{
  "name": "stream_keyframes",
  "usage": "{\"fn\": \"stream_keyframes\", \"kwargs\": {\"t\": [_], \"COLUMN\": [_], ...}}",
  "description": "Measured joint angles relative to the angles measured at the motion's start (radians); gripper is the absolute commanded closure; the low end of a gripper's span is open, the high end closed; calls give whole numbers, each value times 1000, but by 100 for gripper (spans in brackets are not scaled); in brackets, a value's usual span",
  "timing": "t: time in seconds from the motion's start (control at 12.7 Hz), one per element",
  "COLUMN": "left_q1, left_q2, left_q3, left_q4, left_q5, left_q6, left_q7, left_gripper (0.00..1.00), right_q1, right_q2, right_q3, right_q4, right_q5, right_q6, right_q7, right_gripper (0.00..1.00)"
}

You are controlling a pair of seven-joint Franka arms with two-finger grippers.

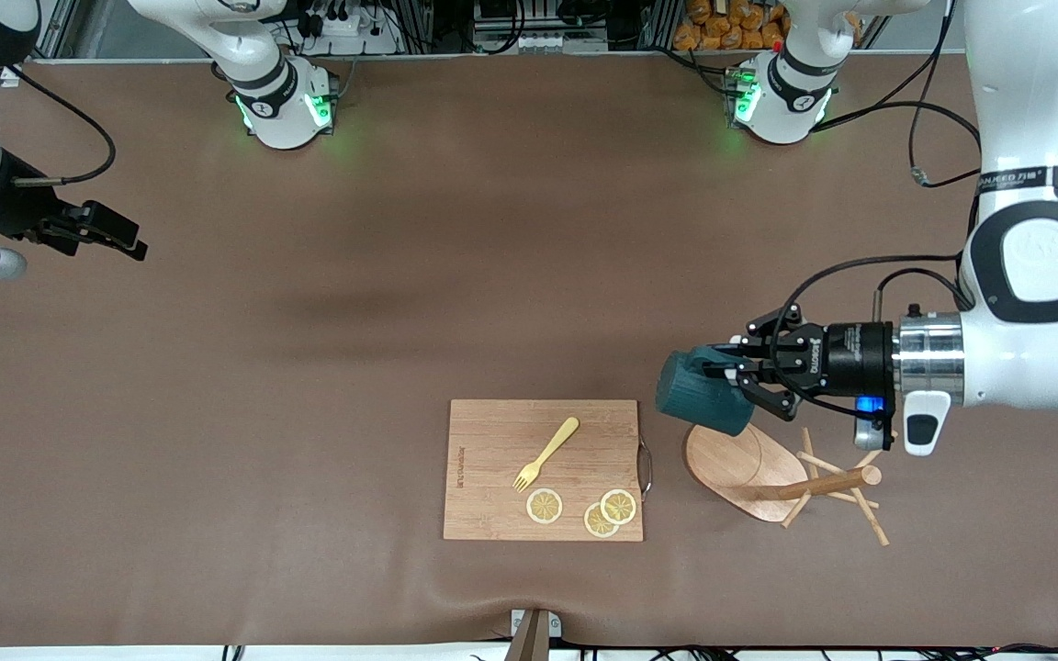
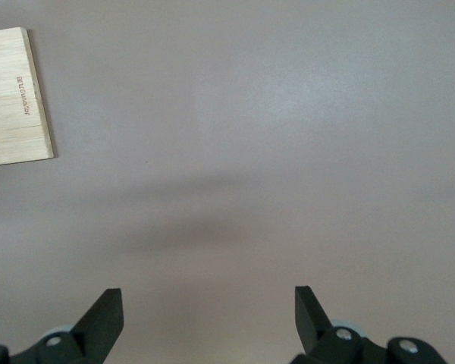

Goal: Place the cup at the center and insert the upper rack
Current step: 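Lower the mug handle onto a stand peg with the left gripper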

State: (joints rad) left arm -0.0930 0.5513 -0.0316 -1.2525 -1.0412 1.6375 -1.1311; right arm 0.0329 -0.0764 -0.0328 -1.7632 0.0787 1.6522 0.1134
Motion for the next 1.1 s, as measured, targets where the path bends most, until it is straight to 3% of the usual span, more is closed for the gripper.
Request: {"fn": "stream_keyframes", "kwargs": {"t": [1.1], "left_q1": [177], "left_q2": [127], "left_q3": [-1], "left_q4": [-8], "left_q5": [-183], "left_q6": [-141], "left_q7": [159], "left_gripper": [100], "right_q1": [0], "right_q2": [0], "right_q3": [1], "right_q4": [-1], "right_q5": [0], "right_q6": [0], "right_q7": [0], "right_gripper": [0]}}
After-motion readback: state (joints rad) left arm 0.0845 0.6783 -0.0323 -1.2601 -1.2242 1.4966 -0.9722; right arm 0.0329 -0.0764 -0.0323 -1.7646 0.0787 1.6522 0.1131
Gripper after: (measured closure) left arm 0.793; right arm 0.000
